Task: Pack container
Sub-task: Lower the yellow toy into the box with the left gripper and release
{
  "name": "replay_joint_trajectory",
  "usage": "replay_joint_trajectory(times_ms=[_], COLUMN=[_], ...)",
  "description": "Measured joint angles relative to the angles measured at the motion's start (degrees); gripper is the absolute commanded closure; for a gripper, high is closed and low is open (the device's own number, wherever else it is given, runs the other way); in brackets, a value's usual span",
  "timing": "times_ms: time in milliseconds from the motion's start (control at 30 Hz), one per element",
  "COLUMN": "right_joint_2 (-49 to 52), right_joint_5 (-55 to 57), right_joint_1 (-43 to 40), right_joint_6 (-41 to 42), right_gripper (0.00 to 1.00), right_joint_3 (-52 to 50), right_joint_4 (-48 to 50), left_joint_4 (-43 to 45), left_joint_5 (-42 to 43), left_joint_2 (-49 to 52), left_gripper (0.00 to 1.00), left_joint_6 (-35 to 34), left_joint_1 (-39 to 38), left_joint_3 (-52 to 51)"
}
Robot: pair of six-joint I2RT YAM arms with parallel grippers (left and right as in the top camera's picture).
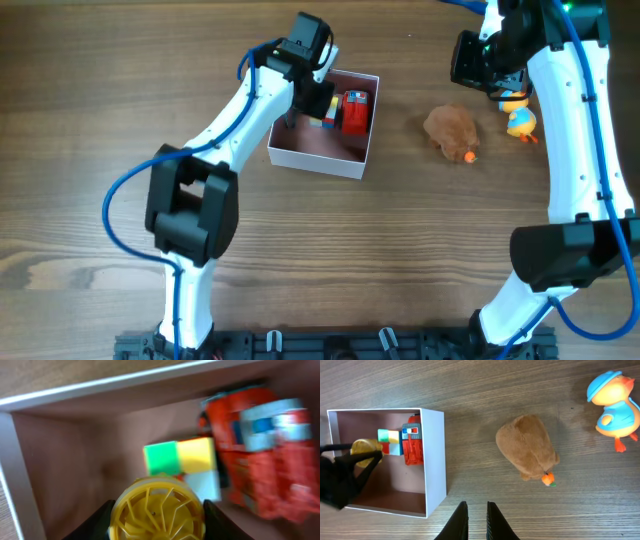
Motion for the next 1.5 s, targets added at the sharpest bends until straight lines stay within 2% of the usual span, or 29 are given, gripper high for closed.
replay_joint_trajectory(times_ms=[100, 133, 167, 200, 267, 300, 333, 400, 533, 633, 667, 700, 800, 867, 1033, 1200, 1500], right_joint_2=[0.0, 0.0, 0.0, 0.0, 0.0, 0.0, 0.0, 0.0, 0.0, 0.0, 0.0, 0.0, 0.0, 0.0, 0.0, 0.0, 0.0], right_joint_5=[0.0, 0.0, 0.0, 0.0, 0.0, 0.0, 0.0, 0.0, 0.0, 0.0, 0.0, 0.0, 0.0, 0.0, 0.0, 0.0, 0.0], right_joint_1=[0.0, 0.0, 0.0, 0.0, 0.0, 0.0, 0.0, 0.0, 0.0, 0.0, 0.0, 0.0, 0.0, 0.0, 0.0, 0.0, 0.0], right_joint_6=[0.0, 0.0, 0.0, 0.0, 0.0, 0.0, 0.0, 0.0, 0.0, 0.0, 0.0, 0.0, 0.0, 0.0, 0.0, 0.0, -0.2], right_gripper=[0.89, 0.89, 0.89, 0.89, 0.89, 0.89, 0.89, 0.89, 0.89, 0.88, 0.88, 0.88, 0.88, 0.88, 0.88, 0.88, 0.88], right_joint_3=[0.0, 0.0, 0.0, 0.0, 0.0, 0.0, 0.0, 0.0, 0.0, 0.0, 0.0, 0.0, 0.0, 0.0, 0.0, 0.0, 0.0], right_joint_4=[-0.1, 0.0, 0.0, 0.0, -0.2, -0.3, -0.3, -0.4, -0.4, -0.5, -0.5, -0.5, -0.6, -0.9, -1.7, -1.9, -2.0], left_joint_4=[0.4, 0.5, 0.5, 0.6, 1.4, 1.7, 1.8, 2.0, 2.2, 1.6, 0.3, -1.7, -10.9, -16.4, -27.1, -34.1, -38.6], left_joint_5=[0.0, -0.2, -0.2, -0.2, -0.2, -0.2, -0.2, 0.0, 0.0, 0.0, 0.0, 0.0, 0.0, 0.0, 1.2, 5.5, 6.5], left_joint_2=[1.4, 1.5, 1.5, 1.5, 1.5, 1.5, 1.5, 1.5, 1.5, 1.5, 1.5, 1.5, 1.5, 1.5, 1.5, 1.5, 1.5], left_gripper=[0.95, 0.78, 0.71, 0.57, 0.48, 0.32, 0.34, 0.28, 0.35, 0.57, 0.7, 0.79, 0.84, 0.91, 0.96, 0.96, 0.96], left_joint_6=[0.0, 0.0, 0.0, 0.0, 0.0, 0.0, 0.0, 0.2, 0.4, 0.6, 0.9, 0.7, 0.9, -0.7, -5.1, -6.4, -6.5], left_joint_1=[3.1, 3.9, 4.4, 4.5, 4.6, 4.6, 4.5, 4.3, 3.6, 2.9, 2.8, 2.7, 2.5, 2.5, 2.5, 2.2, -2.4], left_joint_3=[0.0, 0.0, 0.0, 0.0, 0.0, 0.0, 0.0, 0.0, 0.0, 0.0, 0.0, 0.0, 0.0, 0.0, 0.0, 0.0, 0.0])
